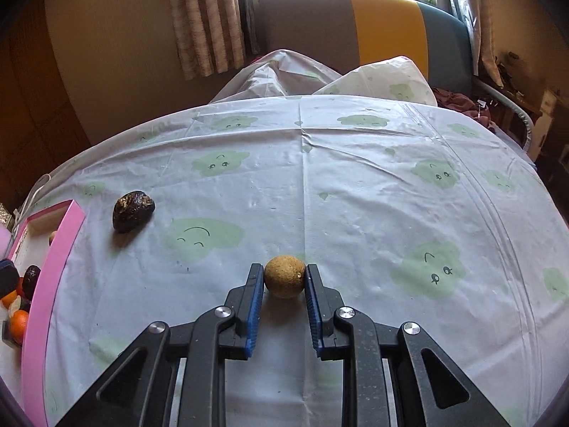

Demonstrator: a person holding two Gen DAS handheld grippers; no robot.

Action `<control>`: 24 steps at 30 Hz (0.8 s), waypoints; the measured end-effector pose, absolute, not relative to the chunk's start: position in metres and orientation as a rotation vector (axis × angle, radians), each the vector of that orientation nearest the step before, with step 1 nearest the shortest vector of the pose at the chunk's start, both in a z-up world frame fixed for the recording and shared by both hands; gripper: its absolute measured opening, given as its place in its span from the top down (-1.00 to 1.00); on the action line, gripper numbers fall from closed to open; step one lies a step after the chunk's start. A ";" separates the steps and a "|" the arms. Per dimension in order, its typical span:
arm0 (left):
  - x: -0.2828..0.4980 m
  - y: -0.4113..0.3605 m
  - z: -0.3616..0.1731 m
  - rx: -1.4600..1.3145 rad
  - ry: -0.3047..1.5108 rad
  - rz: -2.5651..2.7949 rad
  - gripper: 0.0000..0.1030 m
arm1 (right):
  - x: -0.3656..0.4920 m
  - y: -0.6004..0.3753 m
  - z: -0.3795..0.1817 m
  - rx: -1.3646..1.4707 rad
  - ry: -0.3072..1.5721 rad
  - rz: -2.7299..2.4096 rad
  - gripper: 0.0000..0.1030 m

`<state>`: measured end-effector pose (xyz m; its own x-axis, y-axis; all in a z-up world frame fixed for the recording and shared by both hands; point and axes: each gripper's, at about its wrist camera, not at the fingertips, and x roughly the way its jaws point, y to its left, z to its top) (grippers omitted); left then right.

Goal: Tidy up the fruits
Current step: 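Grasp the small brown round fruit with the right gripper, then grasp the large dark knobby root with the left gripper while the right holds the brown fruit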

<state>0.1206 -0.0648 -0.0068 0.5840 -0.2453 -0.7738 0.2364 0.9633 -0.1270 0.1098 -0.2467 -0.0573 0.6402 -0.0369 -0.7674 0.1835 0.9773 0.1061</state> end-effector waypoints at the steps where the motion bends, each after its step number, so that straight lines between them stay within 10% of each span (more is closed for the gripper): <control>1: 0.126 -0.068 -0.007 -0.022 0.910 -0.294 0.36 | 0.110 -0.247 -0.058 0.183 0.866 -0.126 0.55; 16: 0.220 -0.115 -0.052 -0.049 1.026 -0.273 -0.22 | 0.108 -0.253 -0.061 0.234 0.855 -0.104 0.54; 24: 0.224 -0.122 -0.067 -0.004 1.012 -0.262 0.07 | 0.108 -0.255 -0.062 0.246 0.853 -0.099 0.54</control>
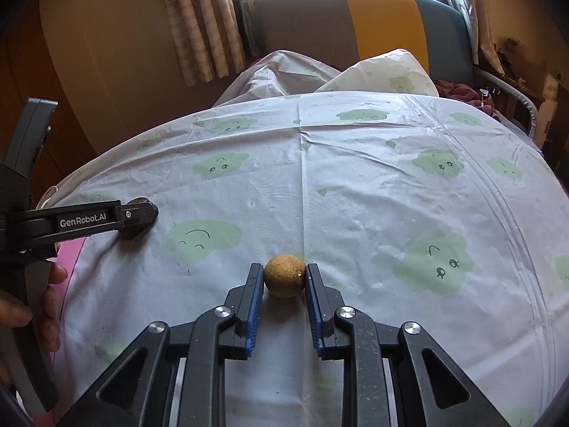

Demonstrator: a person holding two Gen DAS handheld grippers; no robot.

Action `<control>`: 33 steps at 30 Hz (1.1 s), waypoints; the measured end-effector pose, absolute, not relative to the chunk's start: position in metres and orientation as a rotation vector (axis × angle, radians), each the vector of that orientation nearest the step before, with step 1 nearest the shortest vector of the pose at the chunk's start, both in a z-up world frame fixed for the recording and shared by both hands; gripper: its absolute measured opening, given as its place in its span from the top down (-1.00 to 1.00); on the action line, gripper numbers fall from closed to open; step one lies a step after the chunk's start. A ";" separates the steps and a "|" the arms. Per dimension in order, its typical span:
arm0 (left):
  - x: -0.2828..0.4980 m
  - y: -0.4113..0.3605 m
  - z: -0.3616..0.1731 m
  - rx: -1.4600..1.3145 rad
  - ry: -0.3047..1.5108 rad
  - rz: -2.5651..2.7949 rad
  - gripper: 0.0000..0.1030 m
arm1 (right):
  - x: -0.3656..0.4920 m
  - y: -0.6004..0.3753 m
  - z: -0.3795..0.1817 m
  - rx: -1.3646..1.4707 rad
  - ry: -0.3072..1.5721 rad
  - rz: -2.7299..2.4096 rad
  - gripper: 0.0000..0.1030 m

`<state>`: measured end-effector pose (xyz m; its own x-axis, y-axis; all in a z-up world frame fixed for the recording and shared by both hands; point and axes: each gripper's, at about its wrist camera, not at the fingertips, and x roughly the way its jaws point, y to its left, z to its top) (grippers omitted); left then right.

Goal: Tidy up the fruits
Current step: 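Grasp the large dark knobby root with the left gripper while the right holds the brown fruit, then lower the dark root into the tray and open the left gripper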

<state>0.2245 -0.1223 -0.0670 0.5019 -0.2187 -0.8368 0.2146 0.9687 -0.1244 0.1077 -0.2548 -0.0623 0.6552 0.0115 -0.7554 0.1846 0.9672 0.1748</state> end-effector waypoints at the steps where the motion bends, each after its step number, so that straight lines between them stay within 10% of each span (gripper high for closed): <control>1: 0.221 -0.122 -0.066 0.003 1.006 -0.266 0.07 | 0.108 -0.255 -0.062 0.247 0.853 -0.099 0.54; 33: 0.048 0.012 0.007 -0.066 0.811 -0.103 0.07 | 0.114 -0.241 -0.065 0.115 0.896 -0.151 0.53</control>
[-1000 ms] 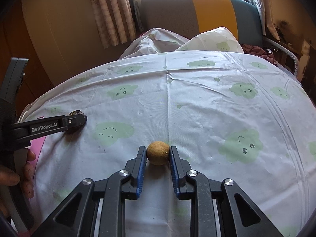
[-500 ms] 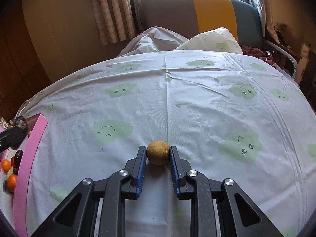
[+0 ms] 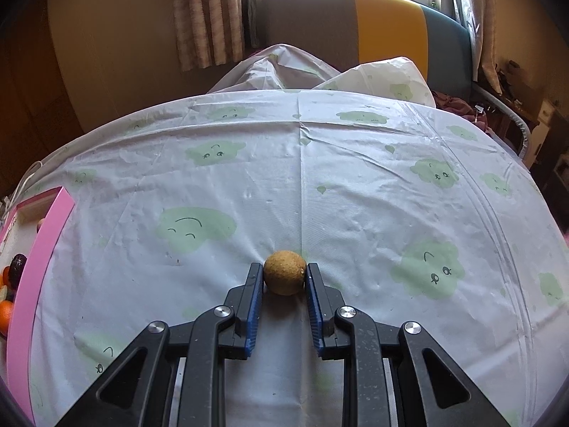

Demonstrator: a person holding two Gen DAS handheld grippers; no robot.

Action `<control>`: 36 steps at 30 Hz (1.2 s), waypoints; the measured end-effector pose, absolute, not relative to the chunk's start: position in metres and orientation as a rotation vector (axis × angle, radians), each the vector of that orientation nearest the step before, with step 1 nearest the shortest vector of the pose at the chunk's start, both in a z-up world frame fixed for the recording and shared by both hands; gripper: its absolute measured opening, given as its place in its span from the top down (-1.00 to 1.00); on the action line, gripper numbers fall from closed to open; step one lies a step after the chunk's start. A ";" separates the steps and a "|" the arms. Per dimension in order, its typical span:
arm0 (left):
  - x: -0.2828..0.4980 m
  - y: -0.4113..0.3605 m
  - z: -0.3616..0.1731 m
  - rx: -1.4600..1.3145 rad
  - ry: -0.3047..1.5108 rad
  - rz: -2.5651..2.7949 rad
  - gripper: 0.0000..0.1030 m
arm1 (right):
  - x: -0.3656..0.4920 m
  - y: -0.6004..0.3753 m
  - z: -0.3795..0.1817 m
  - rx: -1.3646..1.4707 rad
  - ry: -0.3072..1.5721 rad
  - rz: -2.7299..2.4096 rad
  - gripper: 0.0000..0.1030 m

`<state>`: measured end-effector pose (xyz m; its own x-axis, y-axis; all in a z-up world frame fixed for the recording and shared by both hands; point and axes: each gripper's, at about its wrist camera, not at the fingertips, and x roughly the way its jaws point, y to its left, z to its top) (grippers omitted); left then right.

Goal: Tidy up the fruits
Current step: 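Lower the dark root into the tray and open the left gripper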

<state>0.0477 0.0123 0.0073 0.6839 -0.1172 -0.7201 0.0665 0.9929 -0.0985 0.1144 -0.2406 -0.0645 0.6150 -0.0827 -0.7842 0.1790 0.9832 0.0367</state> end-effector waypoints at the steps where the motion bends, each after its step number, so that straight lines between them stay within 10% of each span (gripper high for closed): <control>1: 0.045 0.018 0.005 -0.069 0.813 -0.092 0.07 | 0.114 -0.240 -0.064 0.110 0.897 -0.153 0.53; 36: 0.021 0.093 -0.025 -0.158 0.850 0.118 -0.13 | 0.089 -0.135 -0.024 0.043 0.847 0.186 0.54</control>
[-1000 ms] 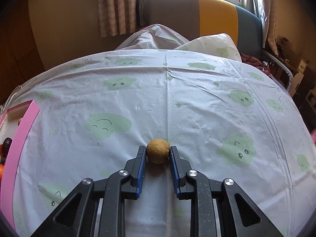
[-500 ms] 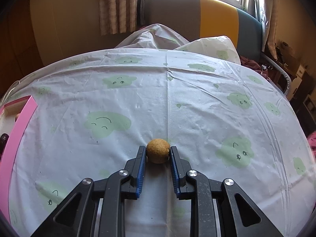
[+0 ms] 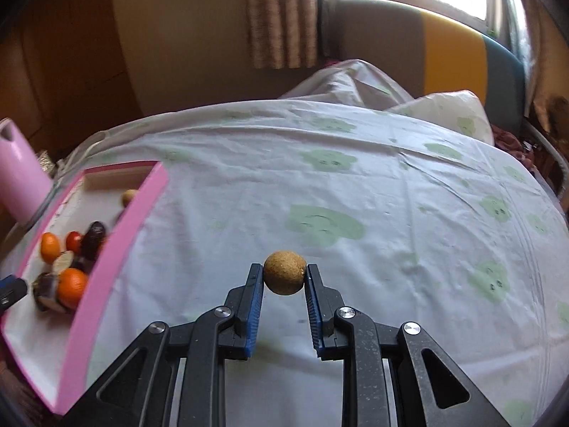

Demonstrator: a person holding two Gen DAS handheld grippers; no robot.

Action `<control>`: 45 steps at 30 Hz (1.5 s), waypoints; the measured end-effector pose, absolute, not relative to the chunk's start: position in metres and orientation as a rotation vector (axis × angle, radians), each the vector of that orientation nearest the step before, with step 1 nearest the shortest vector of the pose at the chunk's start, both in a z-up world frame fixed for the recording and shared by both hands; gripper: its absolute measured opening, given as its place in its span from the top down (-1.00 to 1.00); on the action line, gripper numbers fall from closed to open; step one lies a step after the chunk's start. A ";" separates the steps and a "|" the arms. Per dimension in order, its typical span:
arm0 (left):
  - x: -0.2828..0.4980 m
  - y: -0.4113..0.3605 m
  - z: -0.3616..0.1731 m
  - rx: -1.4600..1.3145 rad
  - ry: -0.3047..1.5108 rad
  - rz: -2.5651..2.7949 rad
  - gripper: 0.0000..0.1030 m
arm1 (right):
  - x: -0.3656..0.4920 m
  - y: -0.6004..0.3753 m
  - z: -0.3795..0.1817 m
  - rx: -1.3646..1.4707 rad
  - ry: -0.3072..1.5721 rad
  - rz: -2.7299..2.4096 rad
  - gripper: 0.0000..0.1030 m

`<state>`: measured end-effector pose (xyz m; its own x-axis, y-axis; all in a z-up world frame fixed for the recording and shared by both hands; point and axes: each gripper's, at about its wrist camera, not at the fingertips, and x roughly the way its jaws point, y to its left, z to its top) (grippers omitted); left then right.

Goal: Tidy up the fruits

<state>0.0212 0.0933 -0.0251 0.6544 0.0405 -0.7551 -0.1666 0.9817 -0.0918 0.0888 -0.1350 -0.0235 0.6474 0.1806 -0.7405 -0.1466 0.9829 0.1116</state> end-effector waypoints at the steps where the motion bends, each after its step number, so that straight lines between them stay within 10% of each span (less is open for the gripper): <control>1: 0.020 0.095 -0.024 -0.162 0.847 0.122 -0.13 | 0.085 -0.119 -0.018 0.033 0.836 0.241 0.54; 18: -0.001 0.114 -0.010 -0.184 0.804 0.187 -0.14 | 0.044 0.007 -0.020 -0.115 0.850 0.518 0.51; 34: -0.015 0.094 0.011 -0.106 0.719 0.265 -0.40 | 0.018 -0.015 0.005 -0.014 0.730 0.295 -0.63; 45: -0.025 0.086 0.018 -0.143 0.682 0.255 -0.39 | 0.008 -0.029 0.012 0.001 0.706 0.212 -0.74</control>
<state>-0.0253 0.0863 0.0179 0.7472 0.1858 -0.6381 -0.2787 0.9592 -0.0470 0.0083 -0.0289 0.0123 0.7402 0.1936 -0.6439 -0.1930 0.9785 0.0724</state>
